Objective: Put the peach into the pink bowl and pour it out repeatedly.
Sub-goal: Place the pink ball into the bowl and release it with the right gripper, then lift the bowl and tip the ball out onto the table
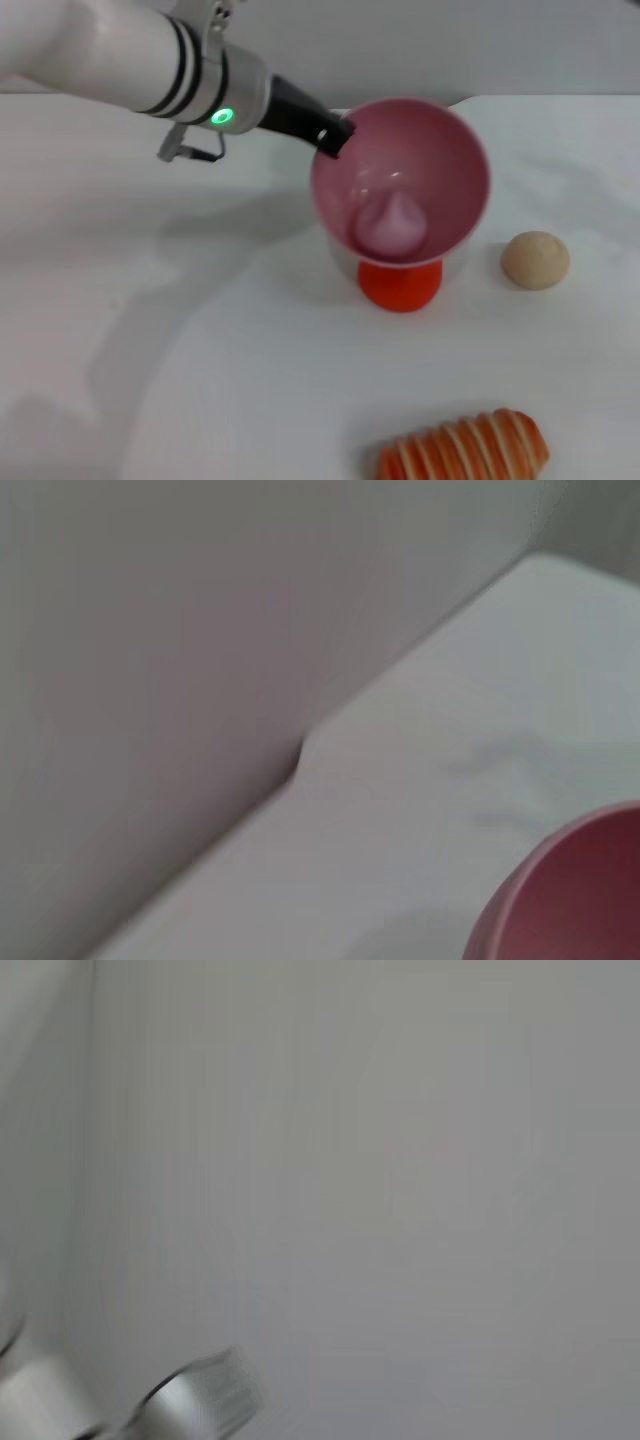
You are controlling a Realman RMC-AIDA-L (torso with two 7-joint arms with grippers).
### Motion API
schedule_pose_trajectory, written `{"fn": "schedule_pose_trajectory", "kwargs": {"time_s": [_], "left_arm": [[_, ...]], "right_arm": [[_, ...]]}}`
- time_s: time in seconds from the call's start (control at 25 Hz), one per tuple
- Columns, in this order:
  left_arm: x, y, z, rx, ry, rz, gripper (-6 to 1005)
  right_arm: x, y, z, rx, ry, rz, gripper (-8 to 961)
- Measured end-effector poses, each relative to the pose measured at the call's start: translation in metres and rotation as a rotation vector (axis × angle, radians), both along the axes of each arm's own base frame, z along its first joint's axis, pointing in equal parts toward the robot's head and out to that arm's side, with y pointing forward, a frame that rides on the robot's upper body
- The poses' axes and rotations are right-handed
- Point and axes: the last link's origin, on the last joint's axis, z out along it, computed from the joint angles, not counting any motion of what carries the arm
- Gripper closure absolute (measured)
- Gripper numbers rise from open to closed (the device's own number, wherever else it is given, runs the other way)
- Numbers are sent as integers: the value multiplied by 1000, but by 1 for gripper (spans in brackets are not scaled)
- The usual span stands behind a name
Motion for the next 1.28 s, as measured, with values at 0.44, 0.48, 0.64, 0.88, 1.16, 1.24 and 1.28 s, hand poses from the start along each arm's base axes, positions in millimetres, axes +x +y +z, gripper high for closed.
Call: {"fn": "schedule_pose_trajectory", "kwargs": {"time_s": [0.44, 0.48, 0.64, 0.88, 1.16, 1.24, 1.28], "left_arm": [[63, -21, -10, 279, -150, -403, 956], [64, -23, -13, 317, -174, -428, 956], [57, -32, -24, 405, -232, -464, 955], [46, -57, -40, 564, -320, -560, 954], [42, -80, -52, 643, -387, -634, 953], [35, -96, -56, 702, -432, -671, 953], [34, -99, -57, 707, -436, -677, 952]], "right_arm": [[102, -32, 3, 380, 213, -137, 496], [107, -37, 7, 409, 245, -142, 496], [116, -52, 13, 461, 312, -140, 496], [116, -56, 10, 480, 313, -114, 496], [113, -56, 12, 481, 313, -92, 496], [112, -56, 12, 481, 313, -91, 496], [112, -56, 12, 481, 313, -91, 496]]}}
